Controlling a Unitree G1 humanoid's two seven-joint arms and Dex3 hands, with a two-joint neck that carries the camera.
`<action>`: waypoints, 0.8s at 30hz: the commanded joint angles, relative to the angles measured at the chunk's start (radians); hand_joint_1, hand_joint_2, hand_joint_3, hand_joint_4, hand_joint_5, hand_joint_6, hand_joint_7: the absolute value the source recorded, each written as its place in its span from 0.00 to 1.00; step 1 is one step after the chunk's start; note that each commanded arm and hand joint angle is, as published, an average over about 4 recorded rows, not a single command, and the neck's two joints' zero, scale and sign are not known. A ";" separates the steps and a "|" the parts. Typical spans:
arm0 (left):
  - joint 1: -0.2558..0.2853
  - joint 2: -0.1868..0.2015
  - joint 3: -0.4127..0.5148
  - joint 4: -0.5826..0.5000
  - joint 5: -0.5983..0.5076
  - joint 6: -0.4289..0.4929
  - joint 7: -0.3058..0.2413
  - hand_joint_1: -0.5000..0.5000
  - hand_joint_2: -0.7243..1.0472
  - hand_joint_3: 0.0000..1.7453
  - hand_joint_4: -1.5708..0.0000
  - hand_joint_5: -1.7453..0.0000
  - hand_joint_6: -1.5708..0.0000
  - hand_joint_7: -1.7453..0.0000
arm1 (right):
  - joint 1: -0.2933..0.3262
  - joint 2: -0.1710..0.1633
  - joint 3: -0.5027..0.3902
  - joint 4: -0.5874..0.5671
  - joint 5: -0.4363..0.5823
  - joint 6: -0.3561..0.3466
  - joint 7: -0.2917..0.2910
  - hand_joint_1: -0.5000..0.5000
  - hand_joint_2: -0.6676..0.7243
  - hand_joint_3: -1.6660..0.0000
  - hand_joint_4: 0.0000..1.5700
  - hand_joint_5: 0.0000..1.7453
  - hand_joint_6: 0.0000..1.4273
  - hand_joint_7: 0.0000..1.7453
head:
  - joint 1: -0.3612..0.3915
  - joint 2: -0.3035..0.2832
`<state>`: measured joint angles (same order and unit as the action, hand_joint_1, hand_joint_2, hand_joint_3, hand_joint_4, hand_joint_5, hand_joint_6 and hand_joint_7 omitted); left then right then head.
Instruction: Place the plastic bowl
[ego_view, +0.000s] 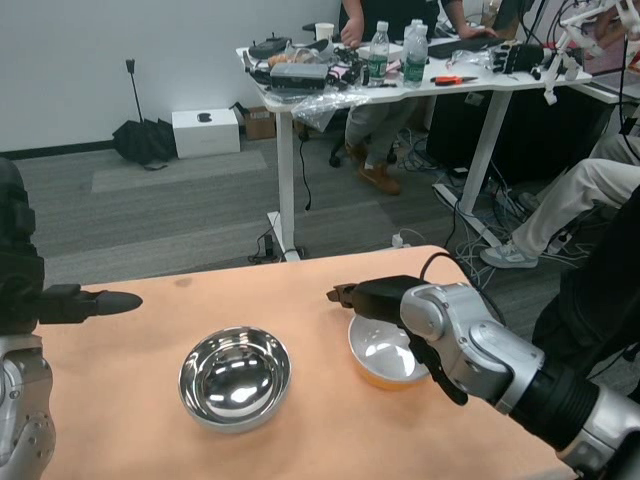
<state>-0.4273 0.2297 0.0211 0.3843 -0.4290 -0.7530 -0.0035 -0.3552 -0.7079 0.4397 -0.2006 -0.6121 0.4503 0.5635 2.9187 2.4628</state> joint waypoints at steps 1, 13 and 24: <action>0.012 -0.002 0.002 0.004 -0.007 -0.009 0.000 0.00 0.30 0.00 1.00 1.00 1.00 1.00 | 0.023 0.019 -0.083 -0.039 0.040 -0.003 -0.037 0.00 1.00 1.00 0.00 0.00 0.00 0.00 | -0.005 0.001; 0.015 -0.003 -0.003 0.010 -0.017 -0.016 0.000 0.00 0.30 0.05 1.00 1.00 1.00 1.00 | 0.128 0.198 -0.636 -0.026 0.572 -0.404 -0.407 0.03 1.00 1.00 0.00 0.00 0.00 0.00 | -0.005 0.018; 0.018 -0.003 -0.003 0.009 -0.021 -0.016 0.000 0.00 0.30 0.03 1.00 1.00 1.00 1.00 | 0.139 0.267 -0.634 0.272 0.943 -0.972 -0.725 0.04 0.98 1.00 0.00 0.00 0.00 0.00 | -0.005 0.095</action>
<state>-0.4221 0.2275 0.0160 0.3917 -0.4477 -0.7625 -0.0034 -0.2269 -0.4549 -0.2015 0.0495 0.3095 -0.4777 -0.1420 2.9155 2.5480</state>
